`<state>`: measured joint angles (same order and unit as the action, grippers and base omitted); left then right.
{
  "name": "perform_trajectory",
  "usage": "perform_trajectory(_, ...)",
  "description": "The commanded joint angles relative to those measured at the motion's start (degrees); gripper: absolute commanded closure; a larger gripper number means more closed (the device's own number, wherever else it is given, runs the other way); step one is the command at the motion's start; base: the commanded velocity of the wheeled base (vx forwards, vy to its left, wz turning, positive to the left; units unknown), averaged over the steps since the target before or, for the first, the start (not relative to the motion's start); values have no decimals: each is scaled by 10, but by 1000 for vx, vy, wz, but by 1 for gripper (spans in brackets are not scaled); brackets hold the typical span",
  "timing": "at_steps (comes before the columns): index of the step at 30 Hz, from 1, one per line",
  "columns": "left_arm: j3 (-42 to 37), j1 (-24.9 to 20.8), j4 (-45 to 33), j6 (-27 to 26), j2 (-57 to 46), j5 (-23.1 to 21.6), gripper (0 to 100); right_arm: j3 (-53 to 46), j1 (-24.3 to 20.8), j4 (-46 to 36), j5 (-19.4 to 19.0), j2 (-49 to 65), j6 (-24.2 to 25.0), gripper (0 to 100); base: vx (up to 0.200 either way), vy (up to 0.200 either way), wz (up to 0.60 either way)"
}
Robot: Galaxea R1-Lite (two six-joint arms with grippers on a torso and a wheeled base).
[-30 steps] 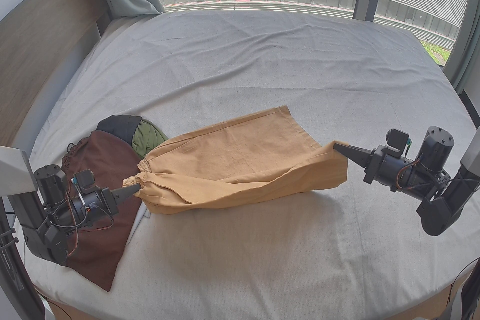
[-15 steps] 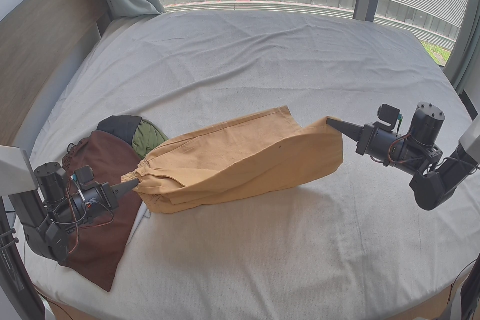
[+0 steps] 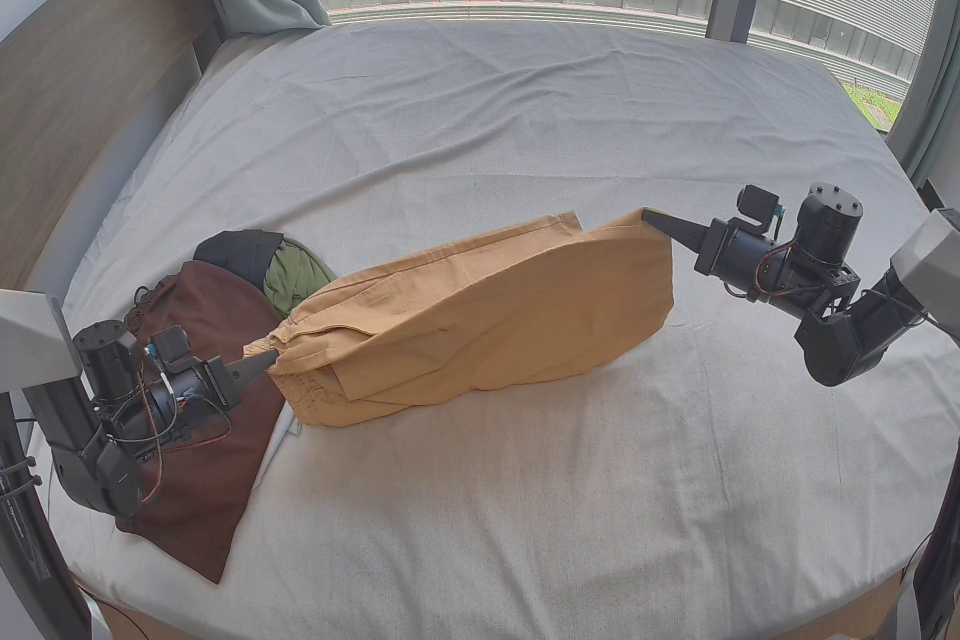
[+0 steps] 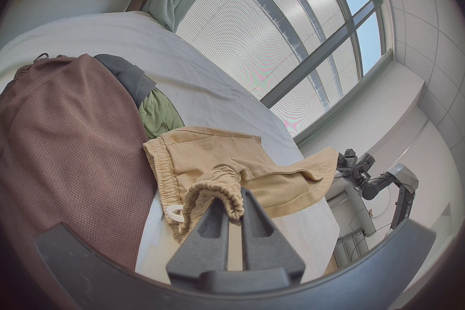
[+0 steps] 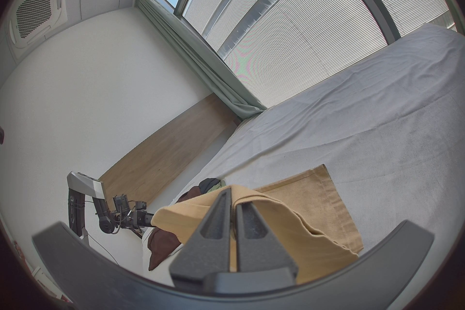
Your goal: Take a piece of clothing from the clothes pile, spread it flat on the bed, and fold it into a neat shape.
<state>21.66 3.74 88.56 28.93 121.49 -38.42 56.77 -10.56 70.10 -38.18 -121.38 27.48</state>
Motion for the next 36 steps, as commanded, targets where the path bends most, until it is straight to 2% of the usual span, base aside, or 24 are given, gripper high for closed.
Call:
perform_trajectory(1,2,-1,0,1,5,1,100,25,4,-1,-1,-25,4,100,0,0,0)
perform_trajectory(14,22,-14,0,7,19,32,100,94,3,-46,-4,-51,14,100,0,0,0)
perform_trajectory(23,58,-19,0,45,39,71,100,186,4,-74,-4,-119,35,100,0,0,0)
perform_trajectory(36,89,-28,0,45,76,83,100,244,3,-78,-3,-173,35,100,0,0,0)
